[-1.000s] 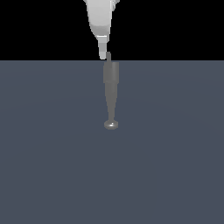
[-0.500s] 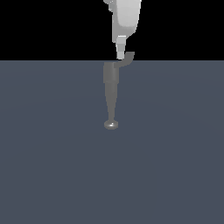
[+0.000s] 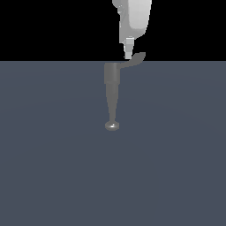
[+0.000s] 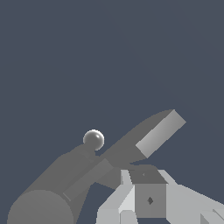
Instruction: Turn on the faucet by rotating a designated handle.
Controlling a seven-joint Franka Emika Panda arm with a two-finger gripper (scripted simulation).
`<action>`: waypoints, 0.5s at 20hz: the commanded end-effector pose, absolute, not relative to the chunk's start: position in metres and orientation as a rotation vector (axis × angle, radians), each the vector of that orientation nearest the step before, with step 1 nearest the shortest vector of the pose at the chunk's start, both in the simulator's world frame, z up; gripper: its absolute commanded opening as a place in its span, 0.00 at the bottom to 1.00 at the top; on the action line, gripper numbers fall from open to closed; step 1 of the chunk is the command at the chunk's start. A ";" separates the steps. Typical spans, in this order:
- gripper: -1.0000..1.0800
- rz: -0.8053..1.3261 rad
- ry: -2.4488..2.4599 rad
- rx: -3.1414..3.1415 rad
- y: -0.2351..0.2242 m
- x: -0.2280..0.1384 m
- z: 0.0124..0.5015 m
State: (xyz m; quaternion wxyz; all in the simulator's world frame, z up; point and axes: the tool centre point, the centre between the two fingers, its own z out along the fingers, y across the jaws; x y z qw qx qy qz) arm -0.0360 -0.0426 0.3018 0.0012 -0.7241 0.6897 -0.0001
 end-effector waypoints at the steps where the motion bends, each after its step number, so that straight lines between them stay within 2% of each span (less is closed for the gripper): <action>1: 0.00 -0.004 2.186 -2.252 -0.060 -0.028 0.300; 10: 0.00 -0.001 2.202 -2.239 -0.090 -0.005 0.299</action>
